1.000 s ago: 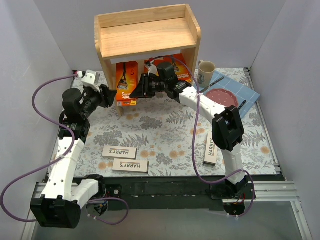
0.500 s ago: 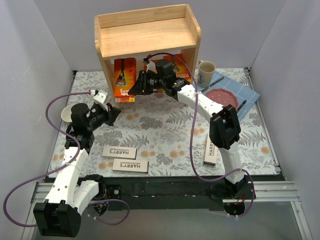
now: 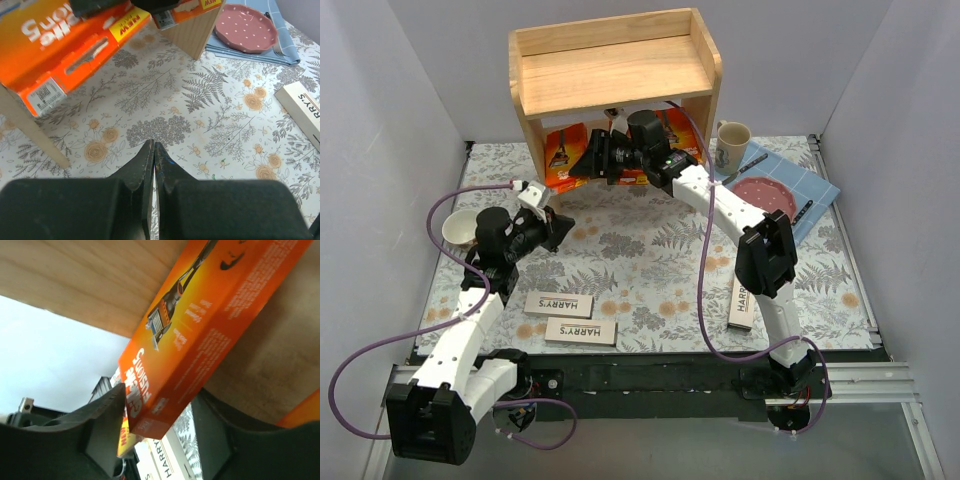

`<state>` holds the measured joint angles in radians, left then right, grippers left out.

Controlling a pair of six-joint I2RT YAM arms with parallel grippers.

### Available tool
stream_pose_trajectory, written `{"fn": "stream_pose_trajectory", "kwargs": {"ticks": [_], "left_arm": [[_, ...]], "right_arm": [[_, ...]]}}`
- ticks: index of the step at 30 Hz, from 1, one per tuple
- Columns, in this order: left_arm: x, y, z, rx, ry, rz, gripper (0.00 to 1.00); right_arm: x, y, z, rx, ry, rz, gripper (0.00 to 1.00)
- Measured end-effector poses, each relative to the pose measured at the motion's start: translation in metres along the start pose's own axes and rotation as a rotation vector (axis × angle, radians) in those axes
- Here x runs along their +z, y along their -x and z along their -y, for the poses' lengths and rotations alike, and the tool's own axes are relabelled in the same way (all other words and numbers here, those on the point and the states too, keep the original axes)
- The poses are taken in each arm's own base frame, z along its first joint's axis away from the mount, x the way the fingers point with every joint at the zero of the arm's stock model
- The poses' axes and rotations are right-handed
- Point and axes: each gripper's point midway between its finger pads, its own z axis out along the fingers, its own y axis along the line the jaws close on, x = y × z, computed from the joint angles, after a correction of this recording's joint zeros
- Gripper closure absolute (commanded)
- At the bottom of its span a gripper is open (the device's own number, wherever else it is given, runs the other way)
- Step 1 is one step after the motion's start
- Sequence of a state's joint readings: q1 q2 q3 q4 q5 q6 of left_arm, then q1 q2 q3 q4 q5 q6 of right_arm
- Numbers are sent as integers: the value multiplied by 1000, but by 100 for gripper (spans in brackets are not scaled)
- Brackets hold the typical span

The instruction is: Place and organize the shaving razors onto the shelf

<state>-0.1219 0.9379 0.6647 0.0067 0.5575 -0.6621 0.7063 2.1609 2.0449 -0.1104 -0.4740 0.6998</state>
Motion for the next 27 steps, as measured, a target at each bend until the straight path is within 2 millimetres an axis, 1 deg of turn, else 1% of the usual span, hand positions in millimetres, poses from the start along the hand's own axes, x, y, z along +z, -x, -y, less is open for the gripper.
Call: {"fn": "stream_pose_trajectory", "kwargs": {"ticks": [3, 10, 11, 12, 14, 16, 18, 27], "left_arm": [[1, 0, 4, -6, -12, 6, 100], [3, -5, 8, -24, -17, 6, 100], [3, -5, 8, -25, -17, 9, 100], [4, -4, 8, -25, -17, 12, 100], [4, -3, 8, -26, -15, 18, 100], [4, -2, 8, -29, -13, 20, 100], [4, -1, 8, -30, -9, 23, 100], [-1, 7, 9, -21, 4, 49, 100]], "right_arm": [[-1, 9, 0, -22, -10, 28, 23], [-2, 15, 6, -58, -43, 53, 21], [-2, 15, 8, -62, -55, 56, 10], [-2, 16, 10, -69, -68, 59, 7], [-3, 17, 12, -81, -87, 67, 4], [-4, 17, 16, -90, -107, 69, 3], [-4, 17, 15, -96, -117, 73, 1], [-1, 14, 11, -106, -141, 86, 2]]}}
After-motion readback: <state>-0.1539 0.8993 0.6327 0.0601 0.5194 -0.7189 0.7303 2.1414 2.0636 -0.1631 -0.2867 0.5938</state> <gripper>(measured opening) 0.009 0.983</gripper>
